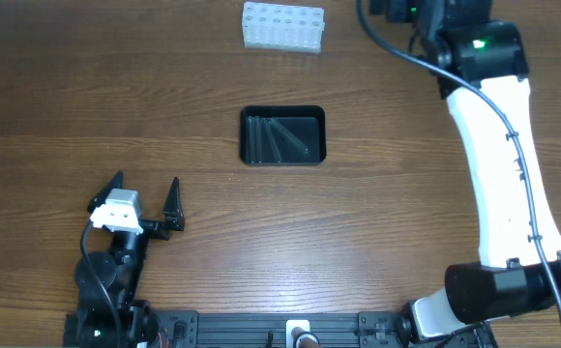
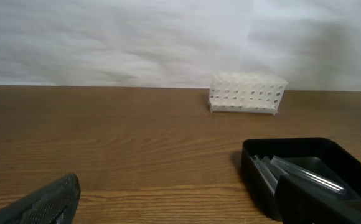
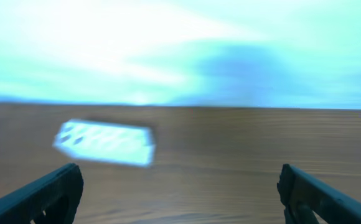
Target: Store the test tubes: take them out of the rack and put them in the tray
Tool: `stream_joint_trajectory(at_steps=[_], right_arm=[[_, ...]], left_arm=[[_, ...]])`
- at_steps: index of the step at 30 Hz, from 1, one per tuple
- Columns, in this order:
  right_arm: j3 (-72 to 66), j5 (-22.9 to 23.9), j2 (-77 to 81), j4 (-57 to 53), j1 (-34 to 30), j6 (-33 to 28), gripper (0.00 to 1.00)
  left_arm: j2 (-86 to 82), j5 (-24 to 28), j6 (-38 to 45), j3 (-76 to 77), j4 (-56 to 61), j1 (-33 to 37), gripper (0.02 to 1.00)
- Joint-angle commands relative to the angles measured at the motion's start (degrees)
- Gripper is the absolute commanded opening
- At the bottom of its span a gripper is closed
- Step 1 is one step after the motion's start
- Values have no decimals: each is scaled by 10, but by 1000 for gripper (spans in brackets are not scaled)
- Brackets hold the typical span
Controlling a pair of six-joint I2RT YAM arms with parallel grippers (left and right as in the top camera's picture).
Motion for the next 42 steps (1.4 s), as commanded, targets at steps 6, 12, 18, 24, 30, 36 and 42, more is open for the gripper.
stream_joint_trajectory(at_steps=[6,12,18,24,30,36,42], right_arm=[[-141,12,-87,98,-43,-52,991],[-329,12,-213,224,-39,-67,991],[-551,12,-370,342,-39,-73,989],[-760,12,-517,447,-40,-73,991],[-910,28,-635,498,-54,-71,991],[-1003,27,-752,524,-72,-71,991],[-1066,27,-869,524,-77,-78,993]], left_arm=[[-4,6,10,-6,2,3,1000],[-4,6,10,-6,2,3,1000],[-4,6,10,-6,2,3,1000],[-4,6,10,-6,2,3,1000],[-4,6,10,-6,2,3,1000],[-4,6,10,-6,2,3,1000],[-4,6,10,-6,2,3,1000]])
